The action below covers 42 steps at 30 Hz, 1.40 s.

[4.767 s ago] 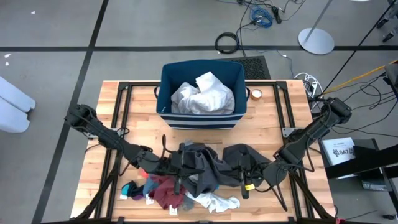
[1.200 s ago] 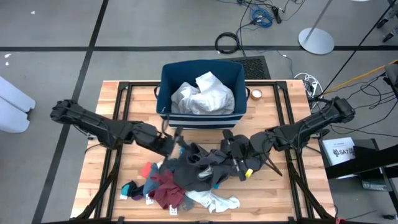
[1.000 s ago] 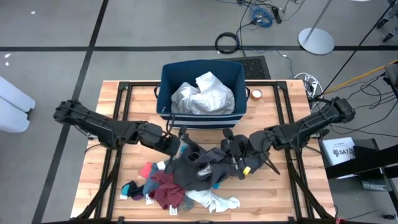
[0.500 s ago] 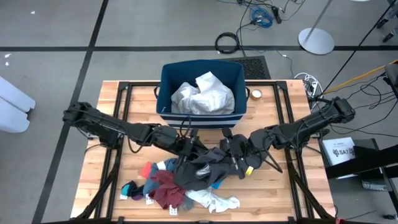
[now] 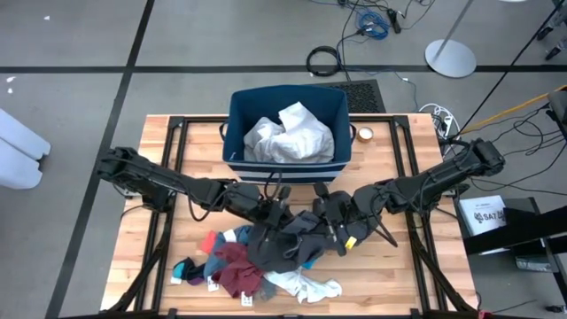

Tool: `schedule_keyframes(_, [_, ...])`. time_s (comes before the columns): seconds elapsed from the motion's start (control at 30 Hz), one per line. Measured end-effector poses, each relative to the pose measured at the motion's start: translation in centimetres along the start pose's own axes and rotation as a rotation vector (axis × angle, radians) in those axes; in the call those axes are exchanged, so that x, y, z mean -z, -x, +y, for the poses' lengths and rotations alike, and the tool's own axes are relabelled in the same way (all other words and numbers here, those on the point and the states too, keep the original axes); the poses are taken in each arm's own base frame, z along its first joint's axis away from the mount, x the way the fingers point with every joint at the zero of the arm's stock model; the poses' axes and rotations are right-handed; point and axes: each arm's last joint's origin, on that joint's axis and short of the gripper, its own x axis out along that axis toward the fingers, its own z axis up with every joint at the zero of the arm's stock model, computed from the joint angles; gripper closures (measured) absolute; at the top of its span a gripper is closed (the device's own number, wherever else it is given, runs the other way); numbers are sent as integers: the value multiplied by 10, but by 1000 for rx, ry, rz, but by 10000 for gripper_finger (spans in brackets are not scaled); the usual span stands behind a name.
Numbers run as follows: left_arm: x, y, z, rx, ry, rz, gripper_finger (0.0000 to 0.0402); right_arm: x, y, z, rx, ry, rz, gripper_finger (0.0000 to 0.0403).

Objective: Sort clothes
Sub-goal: Put the dark gray shorts into the blue bin

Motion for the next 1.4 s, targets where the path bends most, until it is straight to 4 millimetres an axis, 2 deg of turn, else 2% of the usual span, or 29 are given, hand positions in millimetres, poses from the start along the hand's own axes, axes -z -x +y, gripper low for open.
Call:
schedule_keyframes(0.07, [-2,1,1,-13,1,17,337,-2,3,0,2,-1,-8,329])
schedule_keyframes(0.1, [-4,1,1,-21,2,18,365,-4,5,0,6,-1,-15,315])
schedule_keyframes(0.13, [-6,2,1,-29,4,16,376,-6,8,0,6,-3,-24,302])
schedule_keyframes(0.27, [-17,10,-2,-49,-2,13,376,-18,25,-1,6,-8,-57,245])
schedule_keyframes(0.43, [-37,31,-7,-131,-11,69,376,-40,70,-2,-2,-62,-113,197])
schedule_keyframes(0.6, [-84,61,-13,-191,-22,-75,376,-49,106,0,-29,-86,-132,188])
schedule_keyframes(0.8, [-150,102,-8,-289,-52,-285,376,-51,123,4,-54,-77,-130,194])
schedule_keyframes(0.93, [-192,131,-4,-357,-152,-377,376,-51,131,7,-74,-59,-127,194])
schedule_keyframes(1.07, [-222,155,11,-605,-264,-350,376,-55,143,11,-107,-33,-164,194])
schedule_keyframes(1.17, [-237,168,27,-797,-296,-302,376,-58,154,13,-131,-20,-199,195])
schedule_keyframes(1.3, [-247,182,54,-956,-292,-252,376,-63,169,11,-132,-7,-250,195])
schedule_keyframes(1.4, [-247,182,78,-1042,-293,-194,376,-65,178,10,-129,7,-279,195])
